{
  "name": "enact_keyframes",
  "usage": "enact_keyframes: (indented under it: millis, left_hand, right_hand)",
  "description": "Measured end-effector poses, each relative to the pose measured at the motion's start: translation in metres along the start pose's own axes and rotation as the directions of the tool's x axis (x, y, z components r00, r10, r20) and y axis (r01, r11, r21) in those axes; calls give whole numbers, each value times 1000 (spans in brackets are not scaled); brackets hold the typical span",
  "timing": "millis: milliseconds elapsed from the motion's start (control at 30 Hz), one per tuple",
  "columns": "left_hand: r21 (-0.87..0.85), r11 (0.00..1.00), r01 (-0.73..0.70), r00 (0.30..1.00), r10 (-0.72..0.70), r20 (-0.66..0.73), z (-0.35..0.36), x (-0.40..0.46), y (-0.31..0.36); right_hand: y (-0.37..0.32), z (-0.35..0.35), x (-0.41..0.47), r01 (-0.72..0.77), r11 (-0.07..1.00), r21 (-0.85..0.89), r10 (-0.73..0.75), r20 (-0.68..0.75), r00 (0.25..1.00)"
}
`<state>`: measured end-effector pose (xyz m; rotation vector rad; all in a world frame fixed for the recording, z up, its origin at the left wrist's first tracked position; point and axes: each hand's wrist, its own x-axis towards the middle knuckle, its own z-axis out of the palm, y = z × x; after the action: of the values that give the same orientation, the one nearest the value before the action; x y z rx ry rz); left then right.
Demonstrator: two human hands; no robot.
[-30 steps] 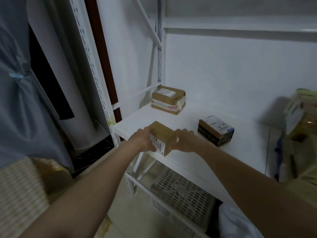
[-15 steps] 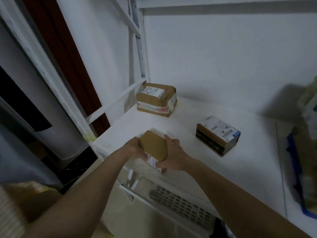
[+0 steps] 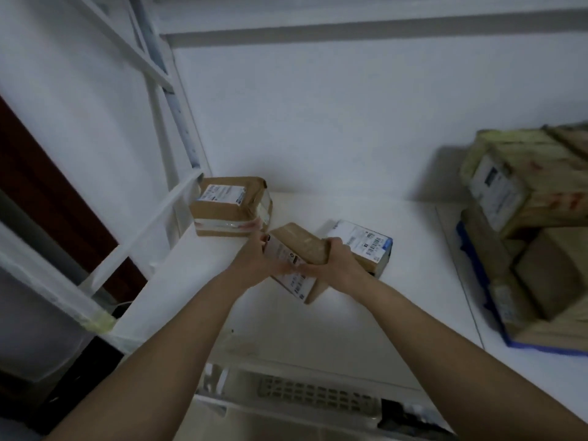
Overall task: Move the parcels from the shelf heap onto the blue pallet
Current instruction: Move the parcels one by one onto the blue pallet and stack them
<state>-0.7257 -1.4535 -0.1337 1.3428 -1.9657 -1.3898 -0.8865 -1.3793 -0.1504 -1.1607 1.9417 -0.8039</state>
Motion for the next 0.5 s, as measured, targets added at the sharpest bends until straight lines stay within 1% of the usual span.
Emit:
enact_keyframes:
  millis: [167, 233, 333, 433, 500]
  left_hand:
    - [-38, 996, -84, 995, 86, 46, 20, 11, 22]
    - [-37, 989, -140, 987, 143, 74, 32, 13, 31]
    - [-16, 967, -254, 957, 254, 141, 54, 15, 51]
    - [-24, 944, -328, 921, 325, 215, 74, 9, 84]
    - [-9, 921, -389, 893, 380, 241, 87, -1, 108]
  right_hand:
    - [0, -25, -22, -17, 998, 61, 25, -132, 991]
    - [6, -37, -33, -23, 996, 85, 39, -193, 980]
    - [13, -62, -54, -70, 987, 143, 104, -244, 964]
    - [18, -93, -75, -104, 970, 217, 162, -266, 950]
    - [20, -116, -89, -106, 953, 285, 188, -276, 942]
